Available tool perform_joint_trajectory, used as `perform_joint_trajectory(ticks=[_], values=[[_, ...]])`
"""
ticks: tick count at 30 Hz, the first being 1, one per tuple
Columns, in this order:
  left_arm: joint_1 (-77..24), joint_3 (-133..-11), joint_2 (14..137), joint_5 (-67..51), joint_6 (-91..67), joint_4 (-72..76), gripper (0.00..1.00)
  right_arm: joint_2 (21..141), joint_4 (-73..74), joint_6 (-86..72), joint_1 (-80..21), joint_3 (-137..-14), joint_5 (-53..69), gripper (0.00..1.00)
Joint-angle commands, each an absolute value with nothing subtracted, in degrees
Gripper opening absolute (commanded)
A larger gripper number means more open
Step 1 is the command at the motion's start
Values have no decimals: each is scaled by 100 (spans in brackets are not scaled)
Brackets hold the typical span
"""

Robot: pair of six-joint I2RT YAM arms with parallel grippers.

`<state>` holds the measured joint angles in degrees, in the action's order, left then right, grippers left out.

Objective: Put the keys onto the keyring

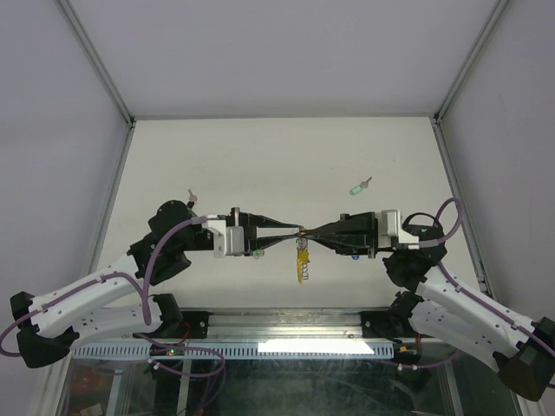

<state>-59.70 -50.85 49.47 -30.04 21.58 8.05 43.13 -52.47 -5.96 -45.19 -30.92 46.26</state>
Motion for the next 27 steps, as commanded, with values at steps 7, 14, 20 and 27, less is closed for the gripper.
perform_joint_trajectory(ticks=[7, 14, 20, 27], values=[[-6021, -5409, 5165, -3137, 2136, 893, 15, 4236, -5275, -505, -4524, -3379, 4661, 0], [-6021, -5474, 5177, -3249, 2114, 928, 19, 4200, -4955, -248, -4520, -3319, 4579, 0], [-6020, -5449, 5089, -3250, 2117, 911, 20, 4108, -4948, -186, -4526, -3257, 4453, 0], [-6021, -5446, 4982, -3158, 2184, 816, 20, 4034, -4843, -122, -4521, -3257, 4421, 0]])
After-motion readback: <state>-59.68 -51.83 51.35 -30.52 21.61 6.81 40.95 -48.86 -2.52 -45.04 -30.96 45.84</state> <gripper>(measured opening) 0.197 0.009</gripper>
